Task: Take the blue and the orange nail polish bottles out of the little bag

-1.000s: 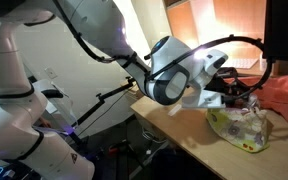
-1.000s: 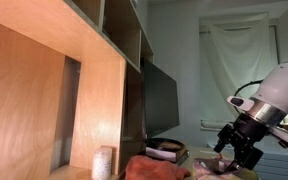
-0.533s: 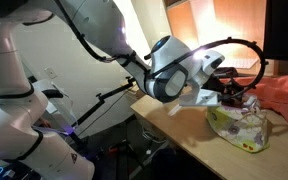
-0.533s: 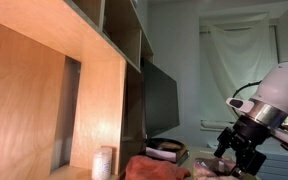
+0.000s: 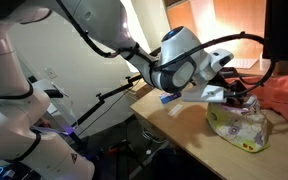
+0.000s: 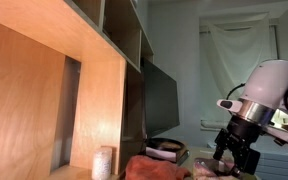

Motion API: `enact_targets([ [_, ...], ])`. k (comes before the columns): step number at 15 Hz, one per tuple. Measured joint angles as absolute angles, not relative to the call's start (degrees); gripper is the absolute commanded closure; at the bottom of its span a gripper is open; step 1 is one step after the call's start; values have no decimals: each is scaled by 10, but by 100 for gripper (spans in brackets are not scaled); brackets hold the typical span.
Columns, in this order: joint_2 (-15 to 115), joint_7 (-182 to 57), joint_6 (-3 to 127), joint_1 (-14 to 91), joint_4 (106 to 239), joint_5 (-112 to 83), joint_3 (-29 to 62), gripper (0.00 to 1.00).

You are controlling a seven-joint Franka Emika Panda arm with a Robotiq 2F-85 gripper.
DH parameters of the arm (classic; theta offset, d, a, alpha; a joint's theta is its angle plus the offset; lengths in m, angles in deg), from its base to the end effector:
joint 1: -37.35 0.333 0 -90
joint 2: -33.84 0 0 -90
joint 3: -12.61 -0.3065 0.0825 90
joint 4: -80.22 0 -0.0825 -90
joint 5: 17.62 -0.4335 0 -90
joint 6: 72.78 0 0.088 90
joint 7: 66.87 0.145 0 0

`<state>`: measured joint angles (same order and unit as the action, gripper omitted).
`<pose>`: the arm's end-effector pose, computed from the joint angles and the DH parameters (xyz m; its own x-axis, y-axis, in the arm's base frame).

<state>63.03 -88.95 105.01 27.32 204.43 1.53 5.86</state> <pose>0.6272 -0.0057 0.1157 0.7313 0.5891 0.3438 0.5379 -0.8080 0.2402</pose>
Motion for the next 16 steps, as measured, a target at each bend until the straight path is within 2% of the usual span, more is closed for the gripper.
enact_targets([
  [4, 655, -938, 946, 227, 1986, -21, 7, 0],
  [16, 727, -963, 729, 260, 1828, -57, 33, 0],
])
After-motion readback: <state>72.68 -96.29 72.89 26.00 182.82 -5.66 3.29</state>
